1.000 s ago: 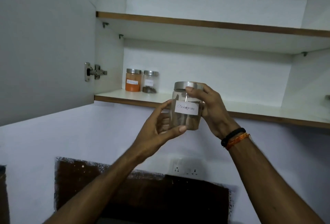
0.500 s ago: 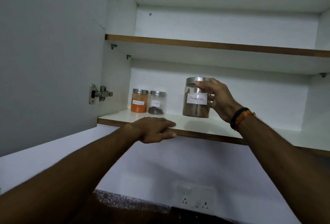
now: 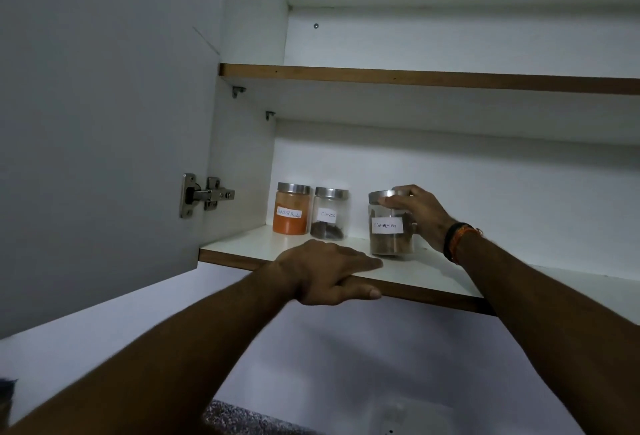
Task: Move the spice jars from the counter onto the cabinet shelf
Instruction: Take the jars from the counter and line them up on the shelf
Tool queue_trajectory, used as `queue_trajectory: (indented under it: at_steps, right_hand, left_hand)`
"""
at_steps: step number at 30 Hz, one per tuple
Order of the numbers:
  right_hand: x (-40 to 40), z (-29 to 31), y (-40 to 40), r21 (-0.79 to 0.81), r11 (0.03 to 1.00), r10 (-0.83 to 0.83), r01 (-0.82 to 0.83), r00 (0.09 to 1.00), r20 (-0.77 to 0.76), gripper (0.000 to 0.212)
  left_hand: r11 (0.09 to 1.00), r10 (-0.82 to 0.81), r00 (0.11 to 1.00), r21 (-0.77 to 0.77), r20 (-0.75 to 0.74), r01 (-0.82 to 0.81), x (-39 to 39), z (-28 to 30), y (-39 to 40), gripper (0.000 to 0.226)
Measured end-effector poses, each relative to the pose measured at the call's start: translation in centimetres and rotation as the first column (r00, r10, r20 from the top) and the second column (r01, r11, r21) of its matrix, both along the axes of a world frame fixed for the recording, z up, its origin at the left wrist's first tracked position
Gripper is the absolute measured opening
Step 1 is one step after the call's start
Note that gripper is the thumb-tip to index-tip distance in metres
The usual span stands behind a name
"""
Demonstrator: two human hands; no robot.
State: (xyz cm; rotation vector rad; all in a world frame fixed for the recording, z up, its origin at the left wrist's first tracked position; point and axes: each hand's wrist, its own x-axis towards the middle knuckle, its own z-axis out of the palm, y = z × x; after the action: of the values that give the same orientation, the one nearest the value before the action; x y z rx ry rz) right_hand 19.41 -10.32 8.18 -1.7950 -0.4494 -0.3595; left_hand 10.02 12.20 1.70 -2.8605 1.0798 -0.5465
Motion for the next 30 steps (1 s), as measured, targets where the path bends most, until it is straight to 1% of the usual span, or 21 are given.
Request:
queue_trajectory:
  at_steps: [3,7,10,13,16,25,30]
  right_hand:
    - [1.8,-0.3,0.5,-0.003,1.000,0.027,-0.027,0.999,-0.022,0.051]
    - [3.3,0.2,0.9,-0.060,0.997,0.049,-0.053,0.997,-0.052,0.048]
    - [3.7,0.7,1.2,-0.134,0.991,0.013,-0.019,0.999,-0.043,0.047]
    - [4.0,0.9,1.4,-0.187,0.982,-0.033,0.033,0.999,0.004,0.042]
    - [4.6,0.9,1.6,-0.172,0.984,-0.054,0.056,0.998,0.017,0.041]
    - [5.5,0.5,2.0,-0.130,0.986,-0.097,0.102,0.994,0.039,0.050]
    - [5.6,0.2,2.1,-0.148,0.979,-0.130,0.138,0.990,0.058,0.052]
  left_hand:
    - [1.000,-0.010,1.000,-0.001,0.021,0.010,0.5,-0.1,0.1,0.068]
    - [1.000,-0.022,0.999,-0.015,0.044,0.022,1.0,-0.3,0.1,0.071]
    - [0.999,-0.032,0.997,-0.017,0.074,0.033,1.1,-0.4,0.2,0.072]
    - [0.999,-0.030,0.997,-0.020,0.077,0.032,1.1,-0.6,0.2,0.076]
    - [0.999,-0.031,0.997,-0.029,0.075,0.034,1.2,-0.6,0.2,0.076]
    - [0.999,-0.024,0.995,-0.031,0.095,0.027,1.3,-0.7,0.2,0.077]
    - [0.999,-0.033,0.993,-0.035,0.118,0.038,1.3,-0.8,0.2,0.075]
